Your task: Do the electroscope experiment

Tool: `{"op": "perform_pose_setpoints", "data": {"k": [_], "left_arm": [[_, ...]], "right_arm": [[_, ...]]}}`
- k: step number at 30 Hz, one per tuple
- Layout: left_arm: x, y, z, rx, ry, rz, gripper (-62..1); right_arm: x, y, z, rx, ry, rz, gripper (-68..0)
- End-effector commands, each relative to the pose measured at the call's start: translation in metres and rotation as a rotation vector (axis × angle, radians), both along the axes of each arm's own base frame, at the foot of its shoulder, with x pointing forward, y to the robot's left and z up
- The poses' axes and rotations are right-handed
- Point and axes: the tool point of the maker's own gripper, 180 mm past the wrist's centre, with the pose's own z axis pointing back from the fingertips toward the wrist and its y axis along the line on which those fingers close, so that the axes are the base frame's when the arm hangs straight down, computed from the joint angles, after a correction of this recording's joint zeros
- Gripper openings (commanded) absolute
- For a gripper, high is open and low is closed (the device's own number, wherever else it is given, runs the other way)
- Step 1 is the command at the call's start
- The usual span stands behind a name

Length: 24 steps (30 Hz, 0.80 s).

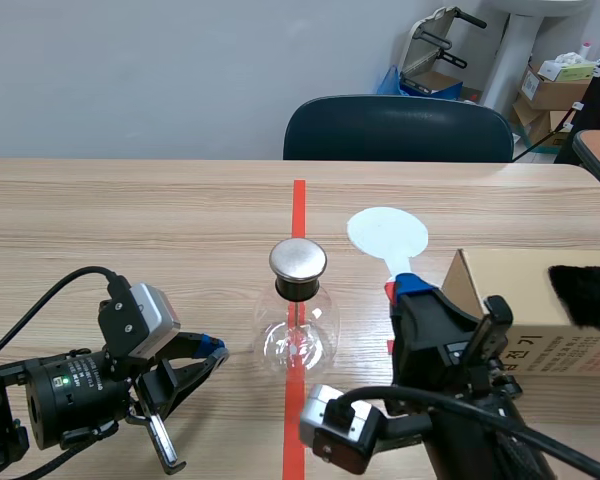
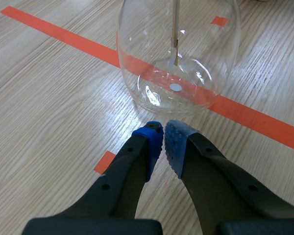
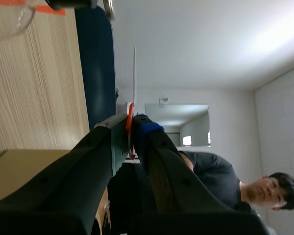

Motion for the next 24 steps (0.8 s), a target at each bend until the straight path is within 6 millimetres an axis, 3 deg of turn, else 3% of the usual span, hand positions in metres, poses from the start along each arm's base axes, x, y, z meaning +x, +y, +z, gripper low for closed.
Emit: {"op": "perform_pose_setpoints", "data": {"k": [1,14,24], "left_arm": [[0.001,-0.006,0.007,-0.028,-0.013,-0.003,-54.3],[0.001,-0.006,0.007,-0.028,-0.013,-0.004,-54.3],[0.001,-0.006,0.007,-0.028,-0.013,-0.004,-54.3]], "right_arm": [[0.004,-0.006,0.010,0.011,-0.032,-0.028,-66.9],[0.010,-0.042,0.010,0.026,-0.030,-0.230,-66.9],[0.010,-0.058,0.010,0.033,-0.029,-0.320,-66.9]]}}
